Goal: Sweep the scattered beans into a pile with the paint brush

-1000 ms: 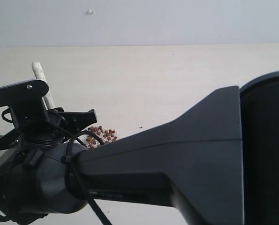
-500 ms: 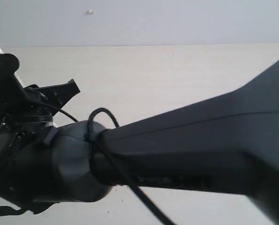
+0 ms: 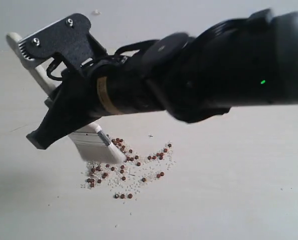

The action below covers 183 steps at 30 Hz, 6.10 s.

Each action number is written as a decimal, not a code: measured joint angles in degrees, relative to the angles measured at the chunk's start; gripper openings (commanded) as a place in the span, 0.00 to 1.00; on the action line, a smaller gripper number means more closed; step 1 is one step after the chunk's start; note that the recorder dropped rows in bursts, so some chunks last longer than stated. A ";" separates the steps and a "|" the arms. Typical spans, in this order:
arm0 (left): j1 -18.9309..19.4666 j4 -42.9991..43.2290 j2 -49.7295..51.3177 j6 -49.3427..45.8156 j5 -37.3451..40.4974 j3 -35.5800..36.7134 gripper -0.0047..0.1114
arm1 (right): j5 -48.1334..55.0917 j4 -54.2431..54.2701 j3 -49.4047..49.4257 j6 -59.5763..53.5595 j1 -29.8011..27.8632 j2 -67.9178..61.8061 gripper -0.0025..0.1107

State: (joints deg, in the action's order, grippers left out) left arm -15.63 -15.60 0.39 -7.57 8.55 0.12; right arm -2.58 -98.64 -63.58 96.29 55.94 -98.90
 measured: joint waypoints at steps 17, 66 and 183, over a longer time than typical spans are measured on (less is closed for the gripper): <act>0.00 0.00 0.00 0.00 0.00 0.00 0.04 | -60.18 17.63 5.65 -41.58 -16.15 -1.42 0.02; 0.00 0.00 0.00 0.00 0.00 0.00 0.04 | -65.23 27.89 2.18 -38.57 -24.37 -23.27 0.02; 0.00 0.00 0.00 0.00 0.00 0.00 0.04 | 58.60 -1.22 4.88 21.76 7.98 -21.91 0.02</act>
State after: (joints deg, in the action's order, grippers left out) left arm -15.63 -15.60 0.39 -7.57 8.55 0.12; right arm 56.03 -99.87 -58.70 118.05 63.92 -120.80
